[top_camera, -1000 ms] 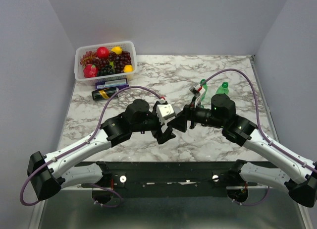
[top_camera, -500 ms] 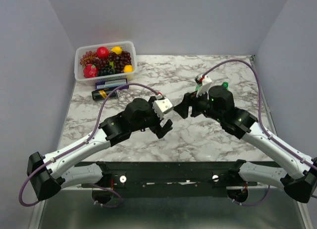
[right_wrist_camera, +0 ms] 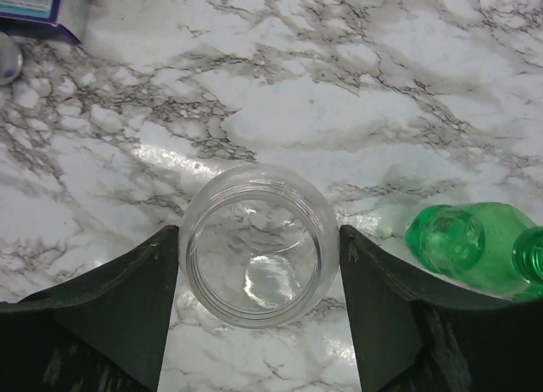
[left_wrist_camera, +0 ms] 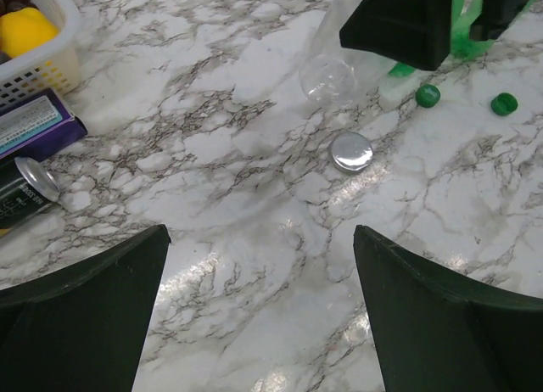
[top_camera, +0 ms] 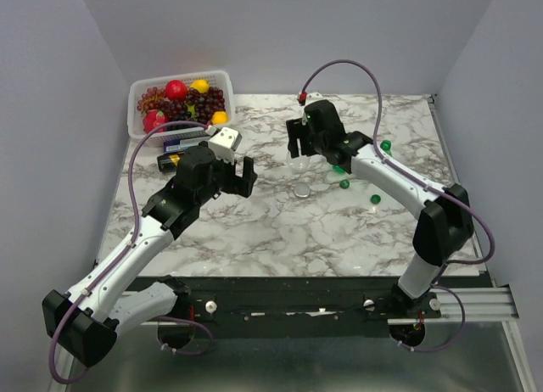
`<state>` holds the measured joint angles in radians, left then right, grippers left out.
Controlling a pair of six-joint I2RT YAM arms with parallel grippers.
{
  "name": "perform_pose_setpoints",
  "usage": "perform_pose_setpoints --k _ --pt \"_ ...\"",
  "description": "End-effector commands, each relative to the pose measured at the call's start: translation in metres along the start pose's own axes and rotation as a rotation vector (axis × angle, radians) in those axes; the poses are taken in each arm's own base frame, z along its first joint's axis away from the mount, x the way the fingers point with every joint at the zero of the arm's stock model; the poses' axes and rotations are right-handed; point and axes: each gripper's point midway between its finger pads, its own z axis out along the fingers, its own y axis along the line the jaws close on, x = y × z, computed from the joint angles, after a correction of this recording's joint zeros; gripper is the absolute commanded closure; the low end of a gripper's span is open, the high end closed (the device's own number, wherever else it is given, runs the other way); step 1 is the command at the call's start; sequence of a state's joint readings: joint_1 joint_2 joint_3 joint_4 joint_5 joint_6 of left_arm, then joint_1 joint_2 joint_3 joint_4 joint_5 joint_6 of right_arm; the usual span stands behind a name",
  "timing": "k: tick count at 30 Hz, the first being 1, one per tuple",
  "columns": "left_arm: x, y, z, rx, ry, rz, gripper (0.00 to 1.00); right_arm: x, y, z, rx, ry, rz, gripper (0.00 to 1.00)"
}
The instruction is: Unscrew the bottle caps
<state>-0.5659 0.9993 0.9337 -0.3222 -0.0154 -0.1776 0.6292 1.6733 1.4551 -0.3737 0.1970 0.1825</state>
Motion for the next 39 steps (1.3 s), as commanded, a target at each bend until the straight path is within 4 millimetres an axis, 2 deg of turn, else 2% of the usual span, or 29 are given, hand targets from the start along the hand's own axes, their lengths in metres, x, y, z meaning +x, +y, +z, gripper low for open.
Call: perform_pose_setpoints --k 1,4,9,22,24,31,35,39 --pt "-0.023 0.01 -0.014 -0.061 -0.086 -0.025 0.01 0.005 -0.01 0.032 0.085 0.036 -0.048 0.89" --pt "-0.023 0.01 -0.015 -0.06 -0.085 -0.017 0.01 0.008 -0.01 0.044 0.101 0.047 -0.049 0.87" --pt "-0.022 0.006 -0.013 -0.037 -0.078 -0.017 0.01 0.025 -0.015 0.064 0.139 0.088 -0.061 0.84" --pt "-0.023 0.002 -0.014 -0.014 -0.081 -0.014 0.01 0.045 -0.02 0.08 0.16 0.125 -0.045 0.77" --pt "-0.022 0.002 -0.014 -0.015 -0.081 -0.012 0.01 0.049 -0.02 0.08 0.159 0.131 -0.041 0.73" --pt "-0.022 0.002 -0.015 -0.013 -0.08 -0.009 0.01 0.049 -0.018 0.076 0.149 0.129 -0.03 0.44" --pt "-0.022 0.002 -0.015 -0.01 -0.08 -0.009 0.01 0.05 -0.017 0.076 0.143 0.132 -0.027 0.32" --pt "-0.023 0.001 -0.015 -0.008 -0.081 -0.009 0.01 0.051 -0.017 0.074 0.138 0.134 -0.029 0.23"
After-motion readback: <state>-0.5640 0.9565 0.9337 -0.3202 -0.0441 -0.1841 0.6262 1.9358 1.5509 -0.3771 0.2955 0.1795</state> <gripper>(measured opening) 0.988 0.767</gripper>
